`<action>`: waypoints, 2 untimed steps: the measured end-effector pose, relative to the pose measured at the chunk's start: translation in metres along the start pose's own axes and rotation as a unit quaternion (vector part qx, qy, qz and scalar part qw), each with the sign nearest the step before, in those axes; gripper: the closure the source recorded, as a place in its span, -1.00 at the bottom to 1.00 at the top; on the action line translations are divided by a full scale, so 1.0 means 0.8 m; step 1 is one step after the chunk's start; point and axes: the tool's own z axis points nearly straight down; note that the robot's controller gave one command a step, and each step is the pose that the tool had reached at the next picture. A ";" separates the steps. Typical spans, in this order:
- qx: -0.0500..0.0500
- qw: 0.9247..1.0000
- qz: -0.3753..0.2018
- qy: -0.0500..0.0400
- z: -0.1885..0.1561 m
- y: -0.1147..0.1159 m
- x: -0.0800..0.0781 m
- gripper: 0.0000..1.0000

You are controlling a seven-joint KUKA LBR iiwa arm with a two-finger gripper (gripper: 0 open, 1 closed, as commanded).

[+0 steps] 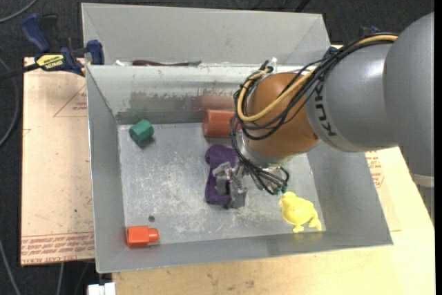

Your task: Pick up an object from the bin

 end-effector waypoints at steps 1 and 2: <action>0.000 1.000 0.000 0.000 0.000 0.000 0.000 1.00; 0.000 1.000 0.017 -0.001 -0.255 -0.011 -0.002 1.00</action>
Offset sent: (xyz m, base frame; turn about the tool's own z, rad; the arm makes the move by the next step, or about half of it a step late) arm 0.0031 -0.0089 0.2053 0.0318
